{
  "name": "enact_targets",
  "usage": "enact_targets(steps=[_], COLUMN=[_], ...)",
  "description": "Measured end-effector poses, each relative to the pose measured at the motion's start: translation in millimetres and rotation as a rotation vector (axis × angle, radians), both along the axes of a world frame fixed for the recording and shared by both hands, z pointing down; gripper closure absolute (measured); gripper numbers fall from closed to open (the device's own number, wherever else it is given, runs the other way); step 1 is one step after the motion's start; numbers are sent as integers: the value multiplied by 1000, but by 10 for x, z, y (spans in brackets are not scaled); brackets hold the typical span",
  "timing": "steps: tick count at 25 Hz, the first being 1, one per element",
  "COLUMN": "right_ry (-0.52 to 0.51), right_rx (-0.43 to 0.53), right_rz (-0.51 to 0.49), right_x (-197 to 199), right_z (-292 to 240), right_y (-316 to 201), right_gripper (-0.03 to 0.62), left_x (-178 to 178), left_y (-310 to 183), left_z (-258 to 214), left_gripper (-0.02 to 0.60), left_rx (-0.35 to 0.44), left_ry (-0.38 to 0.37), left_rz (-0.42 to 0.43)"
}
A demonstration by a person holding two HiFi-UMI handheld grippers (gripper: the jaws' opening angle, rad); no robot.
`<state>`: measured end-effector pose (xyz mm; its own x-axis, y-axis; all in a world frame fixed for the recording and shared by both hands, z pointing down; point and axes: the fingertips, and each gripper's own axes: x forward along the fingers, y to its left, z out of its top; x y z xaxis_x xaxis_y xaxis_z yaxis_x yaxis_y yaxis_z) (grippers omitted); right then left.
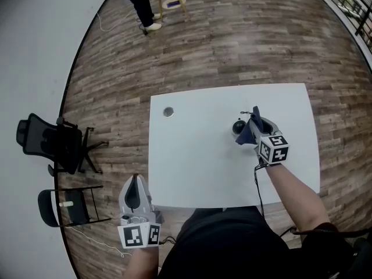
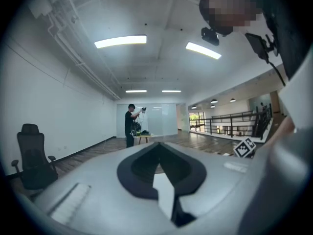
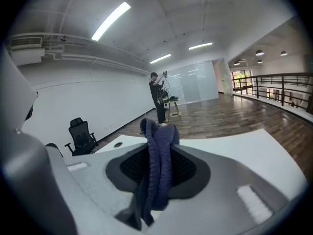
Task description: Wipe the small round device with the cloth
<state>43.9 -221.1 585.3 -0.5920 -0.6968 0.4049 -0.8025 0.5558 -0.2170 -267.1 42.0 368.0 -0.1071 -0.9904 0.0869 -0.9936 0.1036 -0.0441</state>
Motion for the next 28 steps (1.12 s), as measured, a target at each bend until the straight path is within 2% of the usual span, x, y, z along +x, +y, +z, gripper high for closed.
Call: enact_targets(steps=[8, 15, 21, 28], right_ry=[45, 107, 147, 199], right_rx=[107, 93, 64, 100], right_rz=[-55, -53, -72, -141], right_x=[-342, -410, -412, -524], right_z=[-282, -69, 167, 181], right_y=[-192, -296, -218, -98], right_gripper=[490, 490, 490, 490], left_x=[-142, -349, -288, -281], left_y=[58, 228, 234, 185], left_z=[6, 48, 119, 92], left_gripper=[575, 575, 575, 575], left_rx=[28, 8, -5, 3], left_ry=[20, 29, 36, 42], left_rz=[-19, -79, -69, -68])
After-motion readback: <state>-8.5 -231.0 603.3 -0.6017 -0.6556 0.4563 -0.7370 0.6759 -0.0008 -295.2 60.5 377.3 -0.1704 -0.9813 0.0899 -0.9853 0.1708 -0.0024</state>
